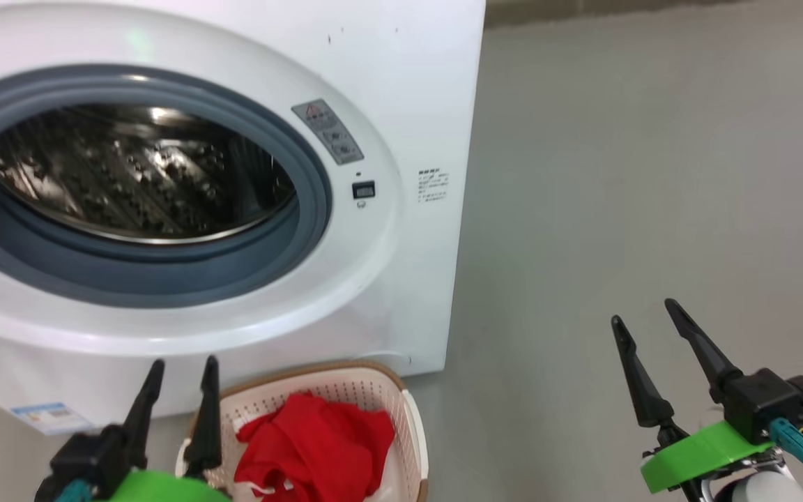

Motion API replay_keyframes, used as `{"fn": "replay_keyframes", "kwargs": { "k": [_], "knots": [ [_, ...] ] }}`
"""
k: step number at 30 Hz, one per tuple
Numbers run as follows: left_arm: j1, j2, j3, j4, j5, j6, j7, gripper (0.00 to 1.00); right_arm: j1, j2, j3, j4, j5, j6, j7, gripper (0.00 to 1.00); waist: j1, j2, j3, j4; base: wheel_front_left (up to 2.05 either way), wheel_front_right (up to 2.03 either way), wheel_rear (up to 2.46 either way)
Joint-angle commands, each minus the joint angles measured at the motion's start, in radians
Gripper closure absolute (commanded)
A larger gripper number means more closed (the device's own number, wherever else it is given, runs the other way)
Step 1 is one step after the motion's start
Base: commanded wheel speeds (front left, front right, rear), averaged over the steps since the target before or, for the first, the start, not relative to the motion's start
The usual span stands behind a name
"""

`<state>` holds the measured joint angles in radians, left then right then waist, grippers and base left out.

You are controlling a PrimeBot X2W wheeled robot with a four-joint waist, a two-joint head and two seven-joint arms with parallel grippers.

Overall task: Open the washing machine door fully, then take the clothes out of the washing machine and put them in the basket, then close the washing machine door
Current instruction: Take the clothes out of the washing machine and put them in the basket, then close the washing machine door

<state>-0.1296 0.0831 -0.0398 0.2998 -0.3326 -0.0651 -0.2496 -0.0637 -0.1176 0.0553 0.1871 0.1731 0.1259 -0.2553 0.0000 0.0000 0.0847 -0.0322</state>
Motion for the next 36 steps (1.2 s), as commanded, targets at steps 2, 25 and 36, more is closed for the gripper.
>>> {"fn": "replay_keyframes", "kwargs": {
  "k": [2,25,36],
  "knots": [
    [0.028,0.012,0.059,-0.063,0.023,0.006,-0.012,0.00,0.008,-0.004,0.012,-0.048,-0.006,0.005,-0.006,0.00,0.0000,0.0000,-0.048,-0.009,0.00,0.00,0.00],
    [0.108,-0.026,0.177,-0.152,0.021,-0.011,-0.012,0.00,0.066,-0.013,-0.009,-0.132,0.006,0.005,-0.006,0.00,0.0000,0.0000,-0.092,0.000,0.00,0.00,0.00],
    [0.114,-0.028,0.176,-0.159,0.053,-0.004,-0.012,0.00,0.072,-0.011,-0.008,-0.127,0.008,0.005,-0.006,0.00,0.0000,0.0000,-0.095,0.000,-0.16,0.16,0.00]
  ]
}}
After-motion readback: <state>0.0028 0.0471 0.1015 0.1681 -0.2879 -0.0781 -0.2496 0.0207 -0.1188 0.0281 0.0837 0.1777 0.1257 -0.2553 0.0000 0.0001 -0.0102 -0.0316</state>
